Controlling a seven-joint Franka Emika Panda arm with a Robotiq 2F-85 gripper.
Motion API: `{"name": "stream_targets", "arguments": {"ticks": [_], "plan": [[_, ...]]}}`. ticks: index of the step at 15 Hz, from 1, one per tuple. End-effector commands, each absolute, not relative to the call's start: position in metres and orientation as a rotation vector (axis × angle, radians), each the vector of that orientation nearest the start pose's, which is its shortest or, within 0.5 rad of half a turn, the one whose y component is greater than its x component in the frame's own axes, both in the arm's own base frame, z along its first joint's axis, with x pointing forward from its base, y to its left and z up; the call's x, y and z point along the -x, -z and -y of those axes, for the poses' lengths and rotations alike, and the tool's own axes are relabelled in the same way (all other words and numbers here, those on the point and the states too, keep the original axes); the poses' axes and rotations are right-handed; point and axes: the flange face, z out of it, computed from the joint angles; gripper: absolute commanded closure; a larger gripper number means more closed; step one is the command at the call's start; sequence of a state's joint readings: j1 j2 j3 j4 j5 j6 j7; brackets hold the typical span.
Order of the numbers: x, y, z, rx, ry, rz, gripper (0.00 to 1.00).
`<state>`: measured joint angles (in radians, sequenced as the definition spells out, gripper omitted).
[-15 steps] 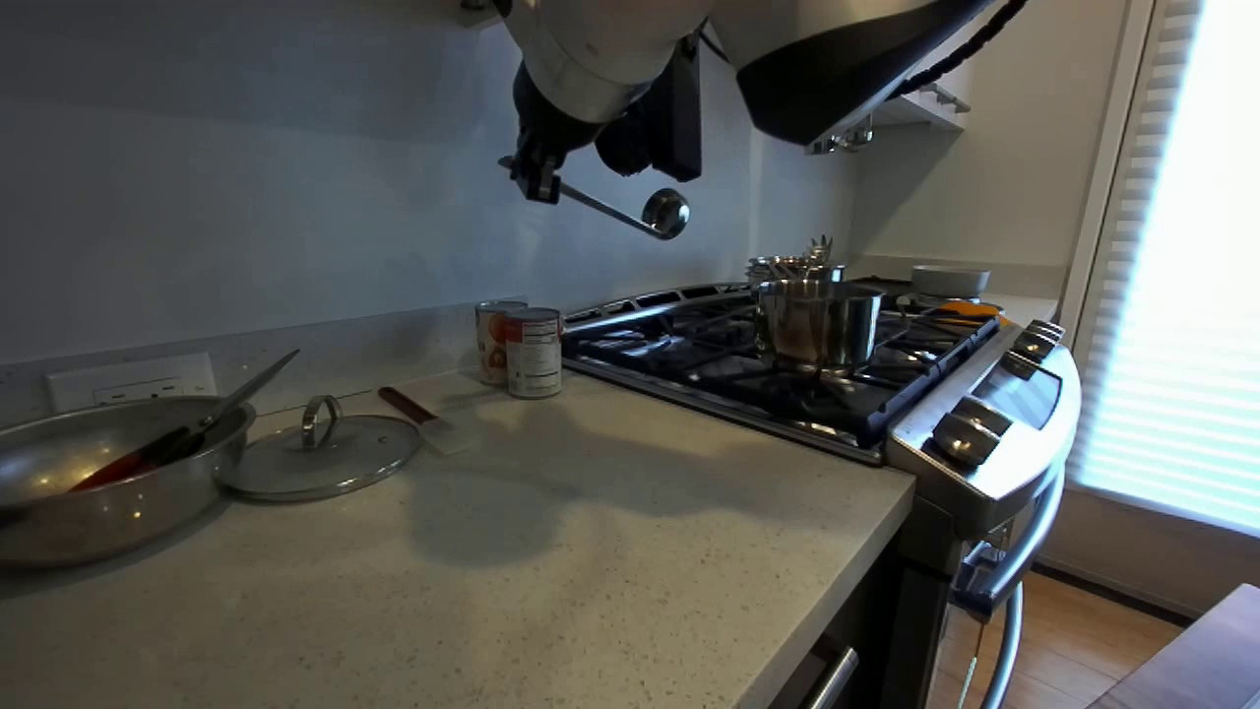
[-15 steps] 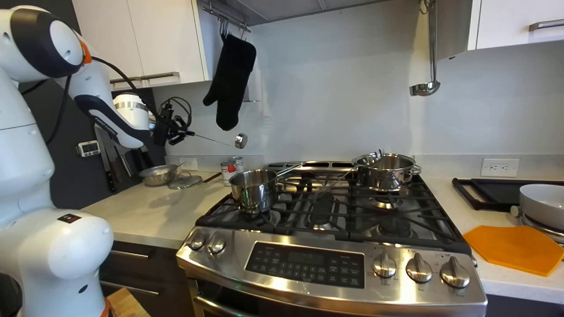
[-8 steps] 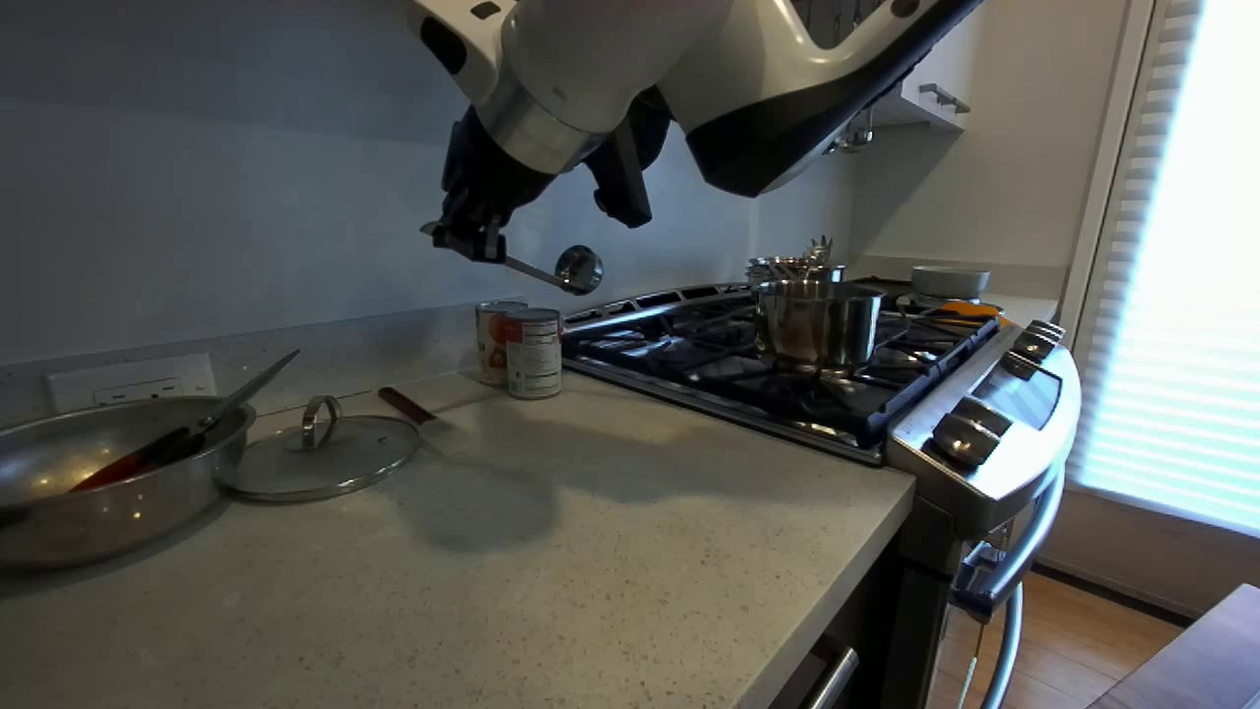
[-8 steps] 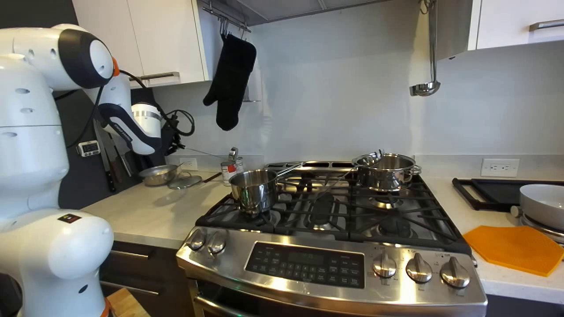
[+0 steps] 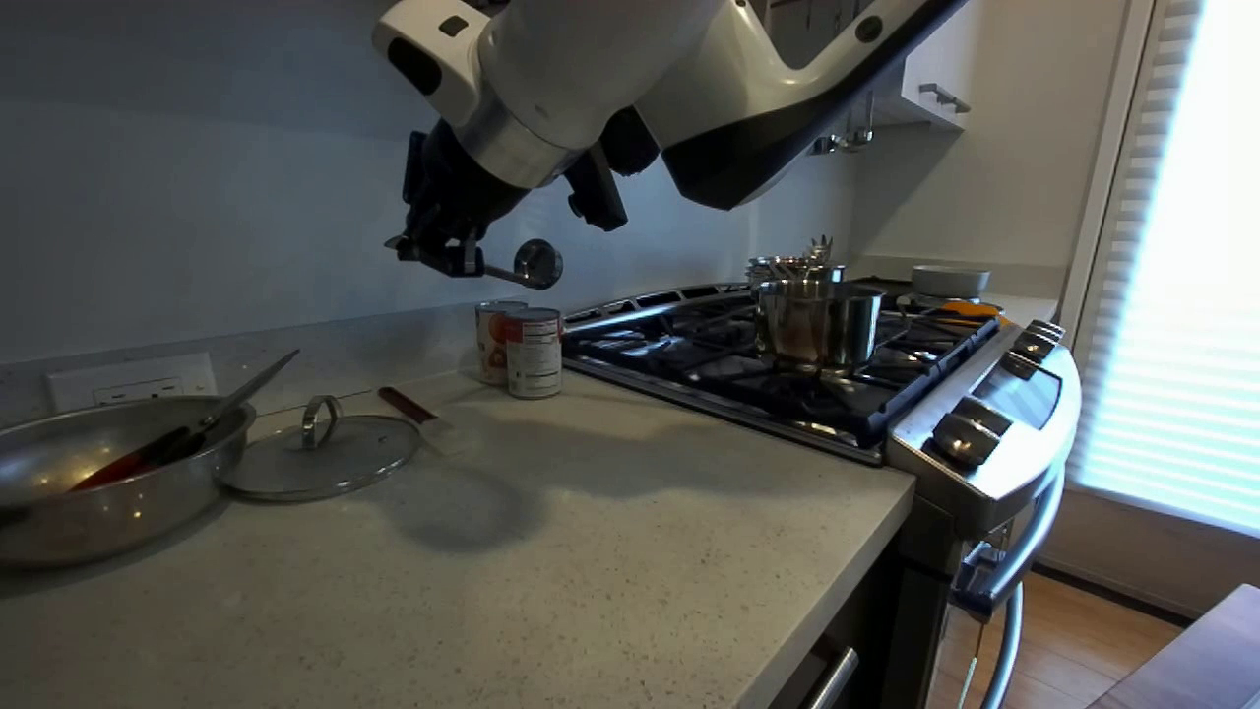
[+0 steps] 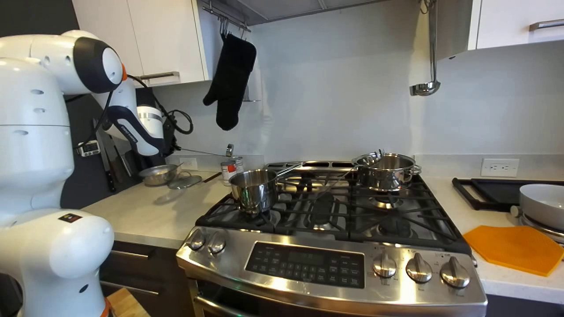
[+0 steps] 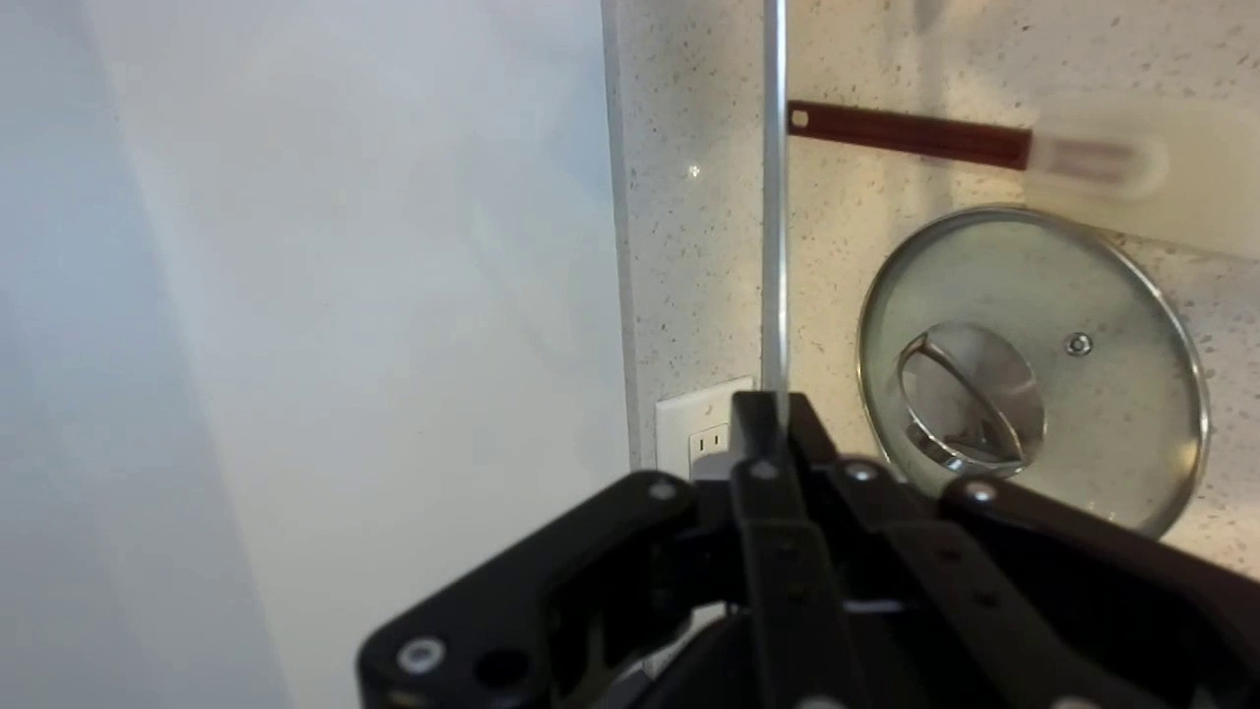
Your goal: Remove the serving spoon from the left pot
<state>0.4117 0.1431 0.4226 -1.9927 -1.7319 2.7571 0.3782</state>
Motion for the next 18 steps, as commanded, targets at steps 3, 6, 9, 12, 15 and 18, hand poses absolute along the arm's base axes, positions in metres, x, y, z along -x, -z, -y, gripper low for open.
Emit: {"name": "stream_targets", "arguments": {"ticks": [3,6,9,12,15,18], "plan": [[-0.38,-0.431,-0.475,-1.266,-1.222,-1.931,0.99],[-0.377,-0.426,-0.488,-1.244,-1.248,-1.99,0.99],[-0.368,-0.421,-0.506,-1.158,-1.262,-2.098,0.99],[-0.362,-0.415,-0.523,-1.078,-1.267,-2.184,0.99],[-0.361,-0.408,-0.532,-1.008,-1.279,-2.242,0.99],[-0.359,-0.405,-0.542,-0.891,-1.284,-2.302,0.99]]}}
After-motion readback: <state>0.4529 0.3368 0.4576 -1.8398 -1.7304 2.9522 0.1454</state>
